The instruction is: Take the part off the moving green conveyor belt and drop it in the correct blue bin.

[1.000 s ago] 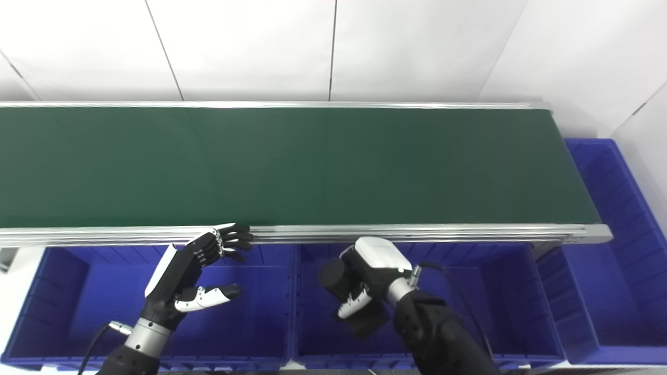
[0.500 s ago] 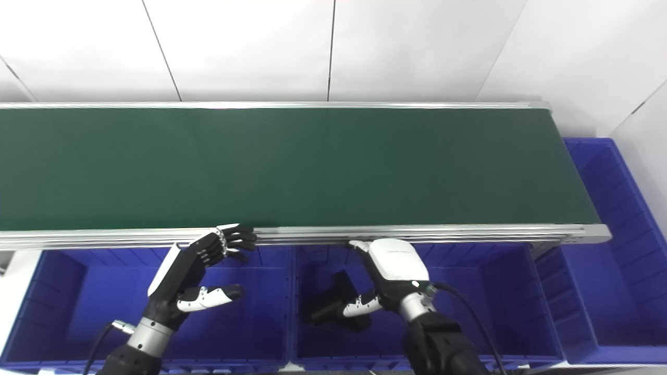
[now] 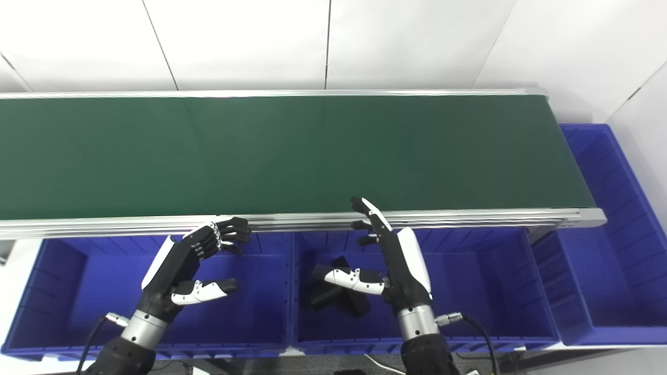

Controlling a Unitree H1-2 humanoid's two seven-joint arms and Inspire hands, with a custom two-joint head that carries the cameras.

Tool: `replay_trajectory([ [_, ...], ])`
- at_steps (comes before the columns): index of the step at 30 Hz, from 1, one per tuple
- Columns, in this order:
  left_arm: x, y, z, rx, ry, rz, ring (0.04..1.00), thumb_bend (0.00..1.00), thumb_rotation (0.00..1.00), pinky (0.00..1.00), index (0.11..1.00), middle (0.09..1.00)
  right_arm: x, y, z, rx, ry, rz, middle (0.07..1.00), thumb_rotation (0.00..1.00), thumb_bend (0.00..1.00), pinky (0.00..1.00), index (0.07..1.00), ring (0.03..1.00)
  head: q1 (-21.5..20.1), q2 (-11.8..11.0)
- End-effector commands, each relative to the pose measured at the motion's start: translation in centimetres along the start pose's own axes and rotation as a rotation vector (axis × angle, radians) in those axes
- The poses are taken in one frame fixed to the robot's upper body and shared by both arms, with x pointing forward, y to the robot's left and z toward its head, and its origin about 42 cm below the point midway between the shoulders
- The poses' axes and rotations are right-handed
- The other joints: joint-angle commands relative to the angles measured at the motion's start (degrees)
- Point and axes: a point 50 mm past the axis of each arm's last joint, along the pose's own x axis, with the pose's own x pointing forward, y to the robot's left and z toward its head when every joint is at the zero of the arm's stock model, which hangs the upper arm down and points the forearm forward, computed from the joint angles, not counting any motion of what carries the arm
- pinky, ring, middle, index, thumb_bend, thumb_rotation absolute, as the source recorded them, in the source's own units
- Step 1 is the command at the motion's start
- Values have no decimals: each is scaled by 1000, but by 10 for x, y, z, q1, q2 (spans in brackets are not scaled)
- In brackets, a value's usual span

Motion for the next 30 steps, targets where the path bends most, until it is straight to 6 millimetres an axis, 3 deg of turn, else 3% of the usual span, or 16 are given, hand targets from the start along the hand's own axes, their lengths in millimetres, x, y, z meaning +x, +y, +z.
replay_trajectory([
  [1, 4, 2, 11, 16, -63, 6, 694, 802, 449, 589, 750, 742, 1, 2, 7, 41, -57, 37, 847, 268, 778, 667, 899, 765, 3, -1],
  [13, 3, -6, 13, 76, -58, 61, 769, 798, 449, 681, 798, 803, 0, -4, 1, 34, -16, 174, 888, 259, 829, 755, 955, 841, 50, -4],
  [26, -6, -22, 10, 75, -33, 120, 841, 782, 406, 779, 848, 859, -14, -1, -9, 20, -16, 156, 905, 261, 823, 744, 963, 852, 82, -64],
  [30, -7, -24, 7, 72, -24, 126, 841, 780, 403, 791, 846, 855, -17, 0, -12, 18, -21, 154, 912, 271, 805, 751, 965, 855, 93, -70],
])
